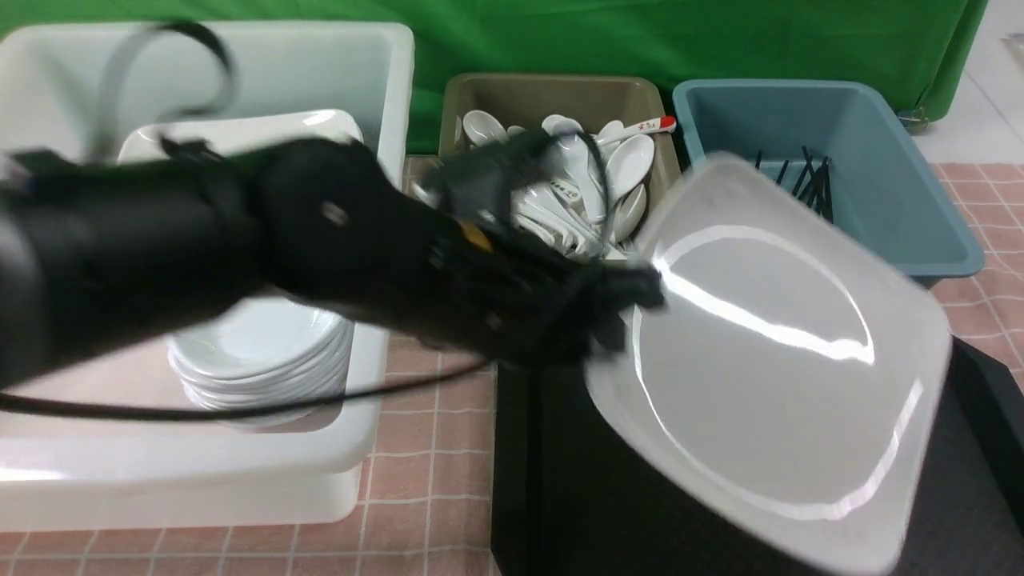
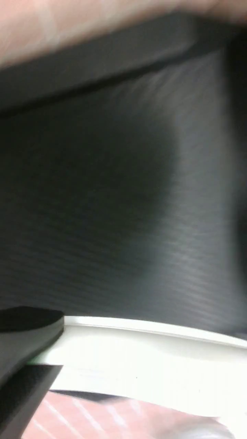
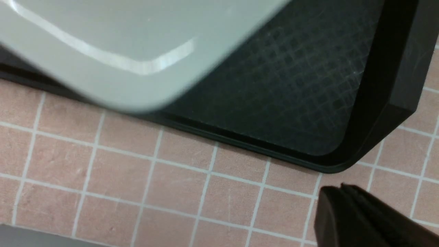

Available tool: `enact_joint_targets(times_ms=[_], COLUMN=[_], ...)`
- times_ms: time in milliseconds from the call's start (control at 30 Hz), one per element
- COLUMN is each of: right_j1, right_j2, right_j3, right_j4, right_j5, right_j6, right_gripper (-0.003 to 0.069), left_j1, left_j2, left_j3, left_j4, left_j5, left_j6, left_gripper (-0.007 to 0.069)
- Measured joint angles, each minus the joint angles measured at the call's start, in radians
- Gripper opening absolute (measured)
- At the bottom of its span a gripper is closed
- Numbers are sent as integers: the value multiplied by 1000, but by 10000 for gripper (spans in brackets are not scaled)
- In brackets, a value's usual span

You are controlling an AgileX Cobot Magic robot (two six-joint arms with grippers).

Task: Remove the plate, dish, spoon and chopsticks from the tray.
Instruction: Use the left arm to put the plate into the large storage box on the left

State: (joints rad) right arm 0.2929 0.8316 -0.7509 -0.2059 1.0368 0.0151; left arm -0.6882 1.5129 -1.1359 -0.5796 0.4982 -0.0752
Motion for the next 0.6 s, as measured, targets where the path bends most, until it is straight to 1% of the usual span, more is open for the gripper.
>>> enact_joint_targets(times_ms=[33,100,167,267,333,367,400,433,467,500,533,567,600], right_j1=[0,0,0,0,0,0,0,0,0,0,0,0,0], right_j2=[0,0,0,0,0,0,0,0,0,0,0,0,0], right_j3=[0,0,0,0,0,0,0,0,0,0,0,0,0], right_j4=[0,0,0,0,0,0,0,0,0,0,0,0,0], right_j5=[-1,-1,-1,-5,-14,-20,-22,-33,-35,-50,-58,-65,-65], right_j6=[0,0,0,0,0,0,0,0,0,0,0,0,0], right_gripper=[34,34,36,38,41,41,41,41,41,42,43,42,42], left_j1=[73,165,292,529,691,792,824,953,965,1054,1088,1114,1117], left_j2=[-40,-75,-118,-147,-144,-133,-129,-99,-94,-47,-17,15,28], left_j3=[-19,-48,-99,-182,-221,-234,-237,-242,-242,-244,-244,-244,-244], left_j4=[-4,-7,-12,-51,-105,-150,-166,-232,-238,-276,-283,-286,-286], left_j5=[22,52,95,176,218,242,250,283,293,322,338,349,350], left_j6=[15,33,63,127,182,223,239,301,308,351,368,378,384], left_gripper=[33,33,33,33,33,33,33,33,33,33,33,33,33])
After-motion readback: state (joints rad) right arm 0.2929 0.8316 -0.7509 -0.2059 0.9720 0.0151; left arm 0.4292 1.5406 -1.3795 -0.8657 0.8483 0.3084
